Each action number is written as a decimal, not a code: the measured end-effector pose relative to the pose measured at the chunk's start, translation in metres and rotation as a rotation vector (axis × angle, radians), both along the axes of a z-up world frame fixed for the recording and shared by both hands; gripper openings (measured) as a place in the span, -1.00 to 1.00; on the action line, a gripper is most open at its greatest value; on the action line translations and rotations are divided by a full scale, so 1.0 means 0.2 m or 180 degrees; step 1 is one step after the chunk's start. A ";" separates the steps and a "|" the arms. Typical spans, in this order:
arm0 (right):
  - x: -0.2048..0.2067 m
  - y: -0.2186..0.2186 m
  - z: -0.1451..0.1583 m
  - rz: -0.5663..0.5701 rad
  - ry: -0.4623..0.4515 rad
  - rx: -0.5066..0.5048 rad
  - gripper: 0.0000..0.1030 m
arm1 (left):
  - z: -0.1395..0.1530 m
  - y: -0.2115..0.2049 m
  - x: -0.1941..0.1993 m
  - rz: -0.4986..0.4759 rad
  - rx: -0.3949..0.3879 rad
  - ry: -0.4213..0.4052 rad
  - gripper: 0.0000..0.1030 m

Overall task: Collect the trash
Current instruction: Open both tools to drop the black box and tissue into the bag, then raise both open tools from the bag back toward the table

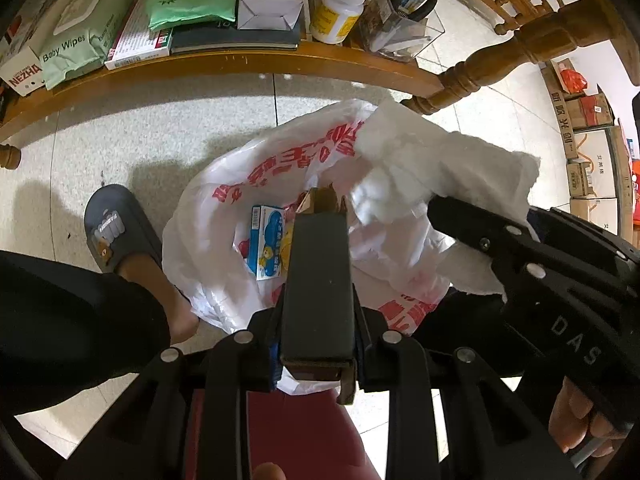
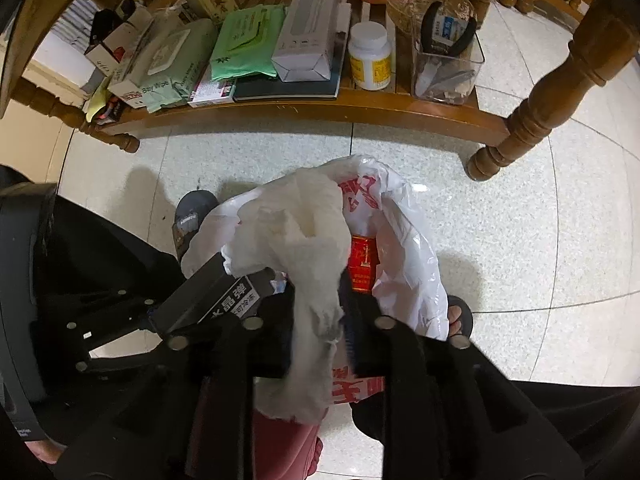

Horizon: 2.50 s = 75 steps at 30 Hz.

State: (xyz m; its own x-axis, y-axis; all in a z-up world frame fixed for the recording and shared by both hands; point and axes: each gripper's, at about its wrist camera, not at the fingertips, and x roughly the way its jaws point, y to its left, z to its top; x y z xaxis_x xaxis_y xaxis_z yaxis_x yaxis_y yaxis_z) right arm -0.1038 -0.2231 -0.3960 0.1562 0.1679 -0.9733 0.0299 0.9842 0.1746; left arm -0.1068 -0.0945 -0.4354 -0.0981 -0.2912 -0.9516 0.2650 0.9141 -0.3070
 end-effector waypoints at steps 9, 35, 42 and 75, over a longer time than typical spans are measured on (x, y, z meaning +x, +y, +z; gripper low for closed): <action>0.00 -0.03 0.00 -0.0139 0.0015 0.0025 0.29 | 0.03 0.03 0.02 0.0078 0.0032 -0.0066 0.47; -0.03 -0.04 0.10 -0.0226 -0.0172 0.0112 0.30 | 0.09 0.05 0.03 0.0160 0.0029 -0.0191 0.47; -0.09 -0.06 0.26 -0.0259 -0.0391 0.0196 0.30 | 0.28 0.06 0.03 0.0170 0.0113 -0.0600 0.47; -0.30 -0.08 1.22 -0.0065 -0.1306 0.0076 0.49 | 1.14 0.32 -0.04 0.0456 0.0231 -0.1985 0.71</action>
